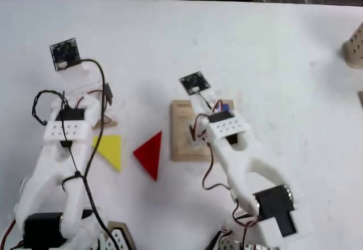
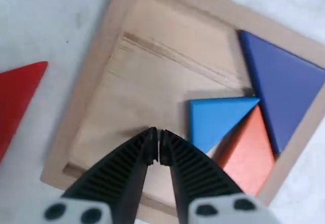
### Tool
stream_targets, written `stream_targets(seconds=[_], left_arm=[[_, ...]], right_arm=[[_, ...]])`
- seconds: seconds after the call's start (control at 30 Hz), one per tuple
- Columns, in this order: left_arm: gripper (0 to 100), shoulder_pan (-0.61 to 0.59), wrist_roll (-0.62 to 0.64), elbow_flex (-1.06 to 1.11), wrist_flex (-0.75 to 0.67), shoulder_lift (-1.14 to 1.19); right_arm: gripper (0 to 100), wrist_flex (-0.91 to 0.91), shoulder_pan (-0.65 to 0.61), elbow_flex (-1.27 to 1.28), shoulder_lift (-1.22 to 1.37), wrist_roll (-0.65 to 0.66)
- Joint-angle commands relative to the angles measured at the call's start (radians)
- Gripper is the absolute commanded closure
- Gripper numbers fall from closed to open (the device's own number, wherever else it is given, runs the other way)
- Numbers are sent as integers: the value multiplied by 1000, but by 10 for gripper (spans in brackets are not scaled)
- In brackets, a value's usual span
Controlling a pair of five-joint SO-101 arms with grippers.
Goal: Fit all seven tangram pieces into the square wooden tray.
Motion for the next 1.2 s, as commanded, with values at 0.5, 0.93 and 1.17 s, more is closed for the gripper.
stream_targets(seconds=[0.5,0.93,1.17], left_arm=[[928,-8,11,-14,-29,-44],[928,-8,11,-14,-29,-44],[928,-8,11,-12,-29,-44]], right_arm=[[981,41,64,-55,-108,17],[981,-237,59,-63,16,17],[981,-242,81,-74,61,25]])
